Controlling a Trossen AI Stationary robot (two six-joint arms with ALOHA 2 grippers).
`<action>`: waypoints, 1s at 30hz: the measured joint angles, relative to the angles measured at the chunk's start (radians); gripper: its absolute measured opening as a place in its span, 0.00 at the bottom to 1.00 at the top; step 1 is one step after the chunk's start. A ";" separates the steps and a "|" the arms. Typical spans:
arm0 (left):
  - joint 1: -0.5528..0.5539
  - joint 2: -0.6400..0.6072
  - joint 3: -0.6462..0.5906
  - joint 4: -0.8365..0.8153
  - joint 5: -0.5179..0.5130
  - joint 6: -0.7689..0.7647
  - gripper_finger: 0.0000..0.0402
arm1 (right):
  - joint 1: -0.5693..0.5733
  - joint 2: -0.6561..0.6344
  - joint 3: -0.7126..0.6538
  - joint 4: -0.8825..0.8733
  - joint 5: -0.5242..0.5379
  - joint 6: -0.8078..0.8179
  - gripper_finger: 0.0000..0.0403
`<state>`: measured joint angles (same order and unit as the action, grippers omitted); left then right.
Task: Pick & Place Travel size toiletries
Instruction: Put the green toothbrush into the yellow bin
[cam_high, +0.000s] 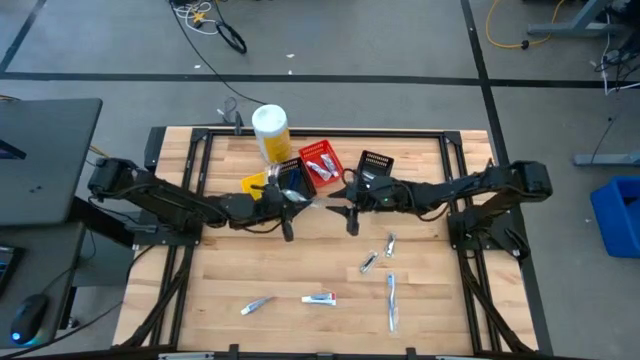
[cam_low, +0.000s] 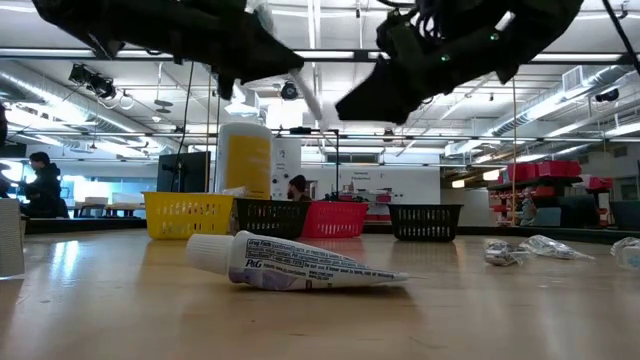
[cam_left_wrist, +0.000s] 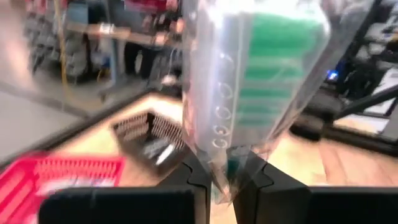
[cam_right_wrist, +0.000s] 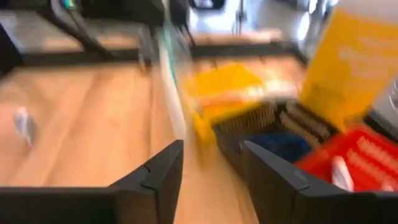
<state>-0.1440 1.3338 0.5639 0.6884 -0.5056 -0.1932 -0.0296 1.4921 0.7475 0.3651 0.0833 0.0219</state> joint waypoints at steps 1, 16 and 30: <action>0.002 -0.028 -0.001 -0.058 -0.007 -0.030 0.08 | 0.000 -0.014 0.000 -0.037 0.009 0.000 0.46; 0.160 -0.255 0.424 -1.483 0.144 -0.680 0.09 | 0.003 -0.042 0.000 -0.152 0.019 -0.007 0.54; 0.363 -0.054 0.397 -1.602 0.297 -0.651 0.10 | 0.004 -0.042 0.000 -0.188 0.018 -0.007 0.51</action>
<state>0.2193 1.2799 0.9610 -0.9135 -0.2090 -0.8437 -0.0257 1.4498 0.7479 0.1766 0.1015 0.0147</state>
